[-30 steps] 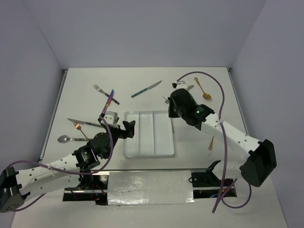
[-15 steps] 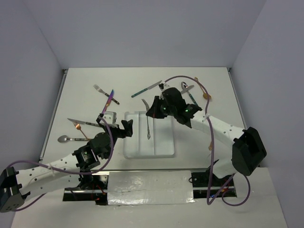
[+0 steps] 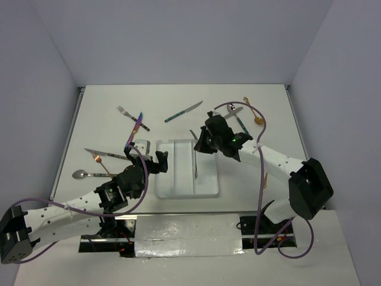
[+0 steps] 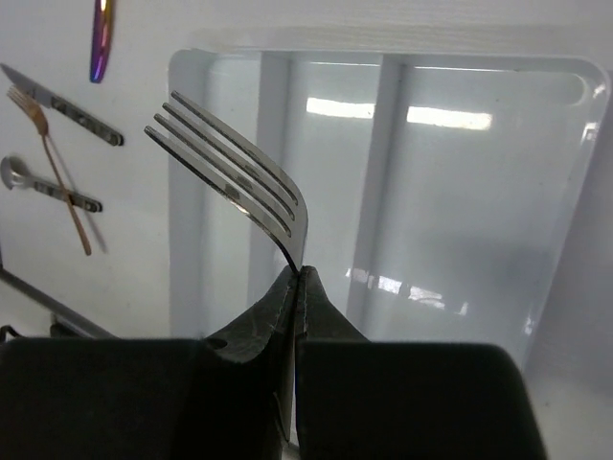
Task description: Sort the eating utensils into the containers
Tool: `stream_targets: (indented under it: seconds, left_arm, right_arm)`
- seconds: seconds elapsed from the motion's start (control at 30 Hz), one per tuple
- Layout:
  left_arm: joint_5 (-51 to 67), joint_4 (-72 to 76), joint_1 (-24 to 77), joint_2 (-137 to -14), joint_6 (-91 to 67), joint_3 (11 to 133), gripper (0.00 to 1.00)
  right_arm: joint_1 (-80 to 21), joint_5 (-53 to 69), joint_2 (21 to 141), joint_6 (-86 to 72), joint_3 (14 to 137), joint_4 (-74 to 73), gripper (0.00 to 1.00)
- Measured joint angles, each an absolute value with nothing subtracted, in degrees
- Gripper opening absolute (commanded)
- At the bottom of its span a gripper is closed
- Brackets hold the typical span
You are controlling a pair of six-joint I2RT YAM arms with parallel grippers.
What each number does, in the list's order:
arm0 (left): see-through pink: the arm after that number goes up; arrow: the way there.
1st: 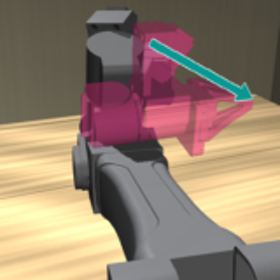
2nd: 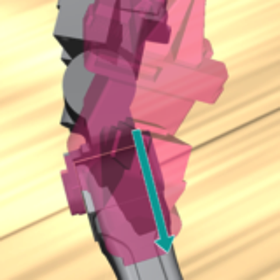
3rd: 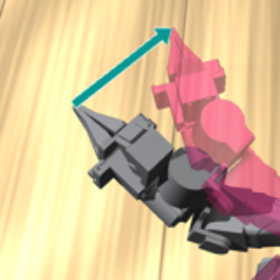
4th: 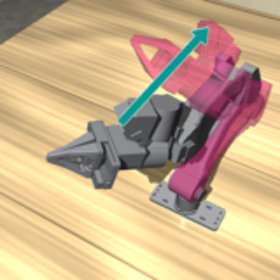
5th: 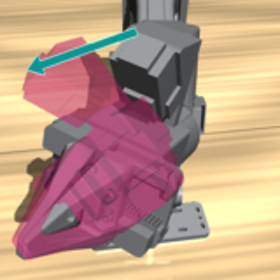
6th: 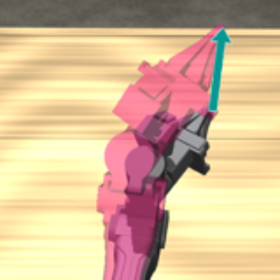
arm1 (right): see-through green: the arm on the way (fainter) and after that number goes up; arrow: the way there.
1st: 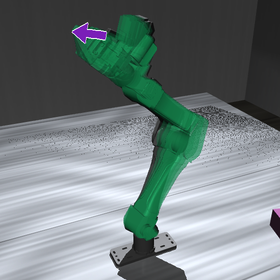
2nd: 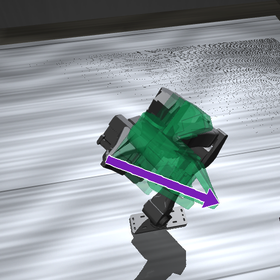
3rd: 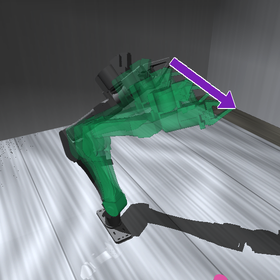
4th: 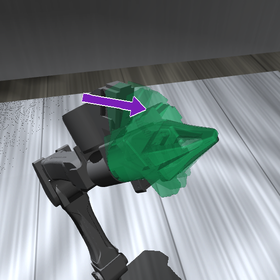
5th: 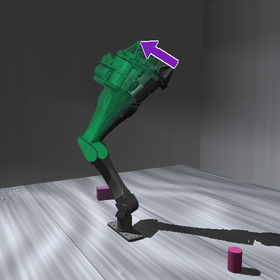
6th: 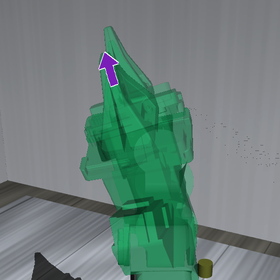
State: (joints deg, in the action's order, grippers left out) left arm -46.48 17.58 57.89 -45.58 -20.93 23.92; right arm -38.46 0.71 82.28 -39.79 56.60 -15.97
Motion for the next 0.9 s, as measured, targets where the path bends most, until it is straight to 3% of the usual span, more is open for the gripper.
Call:
stream_targets:
  seconds: [0.57,0.7,0.73,0.9]
  left_arm:
    - [-47.99,17.56,57.89,-46.41,-19.66,23.94,0.94]
    - [-48.14,17.58,57.89,-46.26,-19.64,23.94,0.94]
    - [-48.16,17.58,57.89,-46.22,-19.64,23.94,0.94]
    - [-48.18,17.58,57.89,-46.22,-19.64,23.94,0.94]
  right_arm:
    - [-38.22,-7.51,89.76,-41.06,54.81,-21.08,0.00]
    - [-37.93,-8.16,90.21,-41.10,54.85,-21.26,0.08]
    - [-37.80,-8.16,90.56,-41.08,54.85,-21.26,0.15]
    - [-36.80,-7.68,92.77,-40.56,54.85,-21.34,0.29]
